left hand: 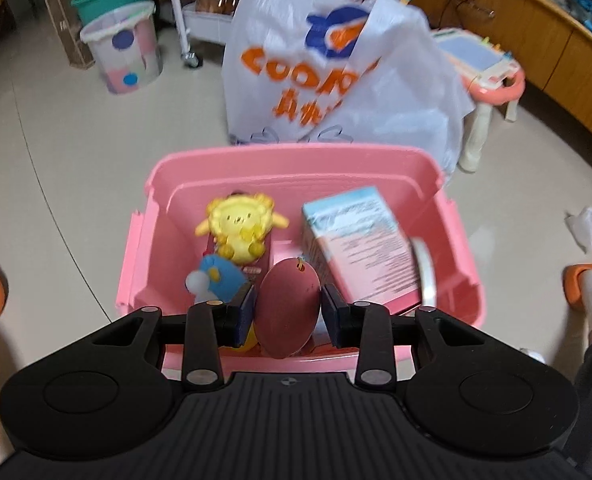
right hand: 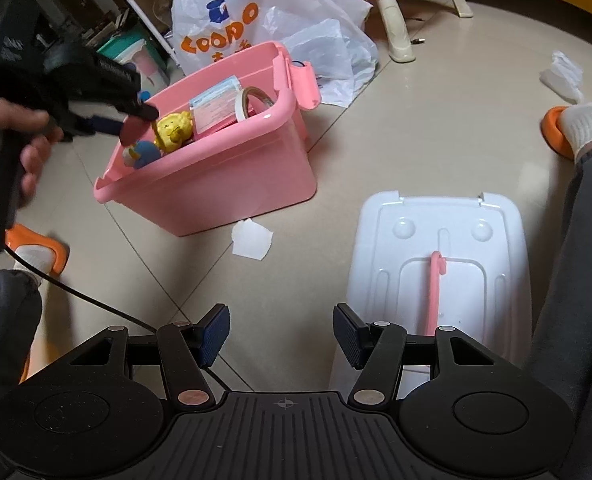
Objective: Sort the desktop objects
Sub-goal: 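Carry the pink keychain with the left gripper into the pink bin, then open the left gripper to drop the keychain and withdraw, then move the right gripper to the white lid and grasp its pink handle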
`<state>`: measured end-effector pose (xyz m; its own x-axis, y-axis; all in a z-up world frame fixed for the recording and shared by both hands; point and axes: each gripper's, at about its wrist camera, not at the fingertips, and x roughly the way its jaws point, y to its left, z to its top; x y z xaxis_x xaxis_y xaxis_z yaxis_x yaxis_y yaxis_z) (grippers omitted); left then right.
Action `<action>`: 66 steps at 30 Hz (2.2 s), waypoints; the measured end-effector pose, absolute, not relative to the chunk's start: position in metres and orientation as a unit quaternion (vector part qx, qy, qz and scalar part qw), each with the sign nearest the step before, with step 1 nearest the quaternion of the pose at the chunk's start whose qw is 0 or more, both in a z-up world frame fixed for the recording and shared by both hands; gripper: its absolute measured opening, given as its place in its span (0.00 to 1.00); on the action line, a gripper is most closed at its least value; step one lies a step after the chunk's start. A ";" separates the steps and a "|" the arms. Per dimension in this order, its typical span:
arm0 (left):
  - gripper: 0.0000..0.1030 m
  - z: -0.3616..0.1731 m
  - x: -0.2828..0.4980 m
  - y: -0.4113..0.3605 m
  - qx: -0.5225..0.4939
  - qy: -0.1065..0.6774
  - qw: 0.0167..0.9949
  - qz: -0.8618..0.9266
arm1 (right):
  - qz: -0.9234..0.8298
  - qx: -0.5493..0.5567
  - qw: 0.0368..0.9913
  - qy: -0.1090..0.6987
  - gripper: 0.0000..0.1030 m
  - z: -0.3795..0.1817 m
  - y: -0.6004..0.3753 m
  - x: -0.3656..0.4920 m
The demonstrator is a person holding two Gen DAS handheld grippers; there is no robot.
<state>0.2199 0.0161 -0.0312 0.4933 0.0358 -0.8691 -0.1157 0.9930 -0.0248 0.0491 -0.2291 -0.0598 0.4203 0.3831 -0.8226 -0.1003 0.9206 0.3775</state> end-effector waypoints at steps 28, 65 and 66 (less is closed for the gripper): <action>0.44 -0.088 0.235 0.029 -0.066 0.558 0.827 0.006 | 0.131 0.112 0.814 0.554 0.52 -0.078 -0.220 0.054; 0.82 -0.051 0.046 0.117 -0.084 0.527 0.845 0.012 | -0.053 0.007 0.795 0.604 0.65 -0.139 -0.249 0.118; 0.82 -0.051 0.047 0.117 -0.084 0.526 0.846 0.010 | -0.056 0.001 0.791 0.609 0.64 -0.145 -0.248 0.121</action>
